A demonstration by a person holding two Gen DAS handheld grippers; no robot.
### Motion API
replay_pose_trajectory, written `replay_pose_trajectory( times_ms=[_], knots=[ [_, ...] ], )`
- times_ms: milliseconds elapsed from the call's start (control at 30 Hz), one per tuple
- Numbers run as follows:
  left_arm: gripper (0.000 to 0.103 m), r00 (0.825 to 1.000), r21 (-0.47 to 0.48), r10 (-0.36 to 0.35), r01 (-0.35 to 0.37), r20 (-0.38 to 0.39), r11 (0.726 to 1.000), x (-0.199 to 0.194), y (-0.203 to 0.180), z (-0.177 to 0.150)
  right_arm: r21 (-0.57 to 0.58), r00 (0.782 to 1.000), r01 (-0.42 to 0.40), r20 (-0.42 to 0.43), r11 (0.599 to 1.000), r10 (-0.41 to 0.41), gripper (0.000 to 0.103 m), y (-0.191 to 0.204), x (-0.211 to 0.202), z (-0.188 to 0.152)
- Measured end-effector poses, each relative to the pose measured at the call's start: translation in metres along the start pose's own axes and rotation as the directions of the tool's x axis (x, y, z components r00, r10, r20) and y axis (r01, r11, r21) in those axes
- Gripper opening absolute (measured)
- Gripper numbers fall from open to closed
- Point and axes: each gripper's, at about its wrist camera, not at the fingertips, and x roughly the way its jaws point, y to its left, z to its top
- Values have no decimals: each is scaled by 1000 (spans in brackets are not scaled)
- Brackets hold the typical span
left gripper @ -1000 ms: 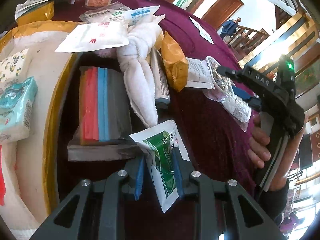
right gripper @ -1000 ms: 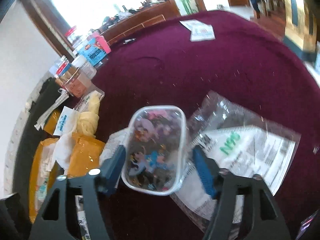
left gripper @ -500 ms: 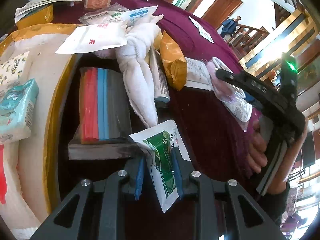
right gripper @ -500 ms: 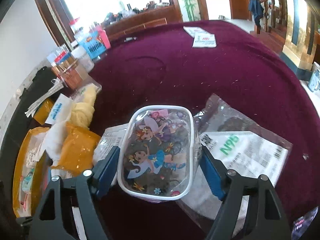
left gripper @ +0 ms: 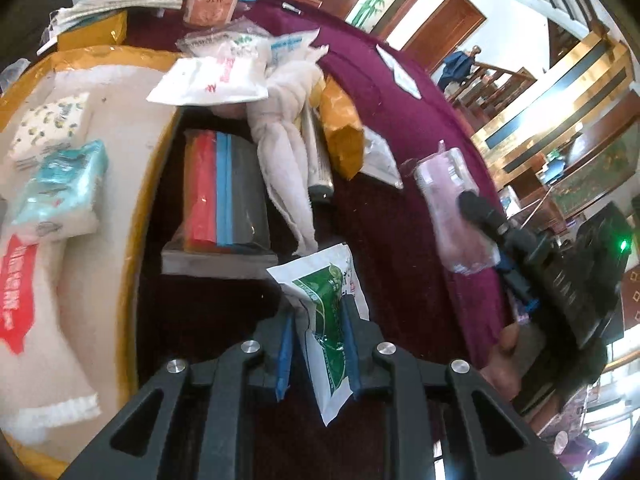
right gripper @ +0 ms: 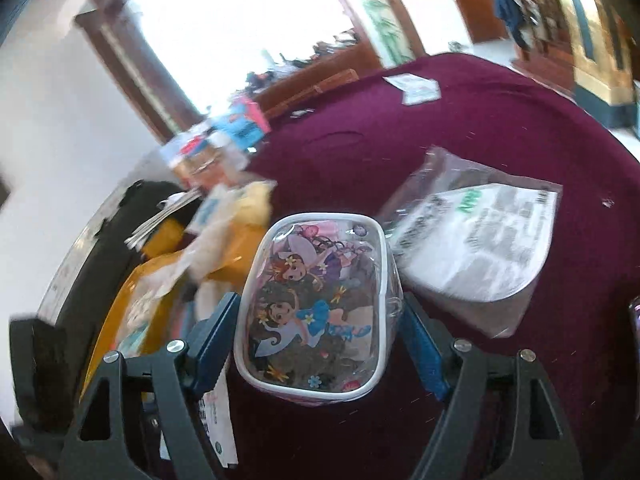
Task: Organize soft objects
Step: 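Place the sachet with the left tool while the right tool places the pouch in the tray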
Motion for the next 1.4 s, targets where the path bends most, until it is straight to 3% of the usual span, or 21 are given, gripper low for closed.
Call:
replay_pose_trajectory(
  times_ms=[100, 300, 467, 700, 933, 1033, 1267, 1400],
  knots=[
    [22, 999, -15, -31, 31, 13, 999, -13, 1, 2, -48, 1000, -1, -5, 999, 0, 78, 16, 1, -10],
    [22, 993, -76, -100, 105, 61, 992, -56, 18, 14, -102, 995, -101, -19, 990, 100, 78, 60, -14, -16],
    [22, 988, -146, -66, 87, 141, 985, -98, 53, 28, -142, 980, -201, -44, 969, 196, 78, 102, -19, -15],
    [22, 981, -269, 25, 28, 192, 963, -130, 123, 54, -175, 942, -325, -154, 929, 300, 78, 159, 17, -7],
    [22, 980, -292, 71, -14, 184, 956, -119, 166, 96, -223, 944, -291, -223, 931, 242, 78, 206, 78, -3],
    [22, 974, -270, 141, -90, 176, 958, -104, 174, 112, -214, 940, -275, -263, 937, 216, 78, 219, 109, -4],
    [22, 969, -229, 213, -182, 122, 956, -78, 188, 123, -197, 926, -248, -336, 949, 172, 78, 227, 156, -9],
    [22, 962, -196, 251, -228, 104, 954, -71, 188, 123, -244, 932, -213, -341, 946, 122, 78, 235, 166, -14]
  ],
)
